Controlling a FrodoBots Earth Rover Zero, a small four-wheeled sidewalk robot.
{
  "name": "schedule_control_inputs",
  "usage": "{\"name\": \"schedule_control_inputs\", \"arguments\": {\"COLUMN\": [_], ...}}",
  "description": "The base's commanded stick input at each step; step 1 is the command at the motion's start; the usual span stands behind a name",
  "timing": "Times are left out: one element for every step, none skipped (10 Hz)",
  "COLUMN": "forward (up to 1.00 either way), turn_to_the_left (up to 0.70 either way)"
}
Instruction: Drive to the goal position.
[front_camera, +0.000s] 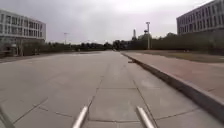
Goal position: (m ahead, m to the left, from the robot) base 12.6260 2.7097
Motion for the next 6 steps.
{"name": "schedule_control_inputs", "arguments": {"forward": [0.69,0.69,0.69,0.69,0.69,0.69], "turn_to_the_left": [0.0,0.0,0.0,0.0,0.0,0.0]}}
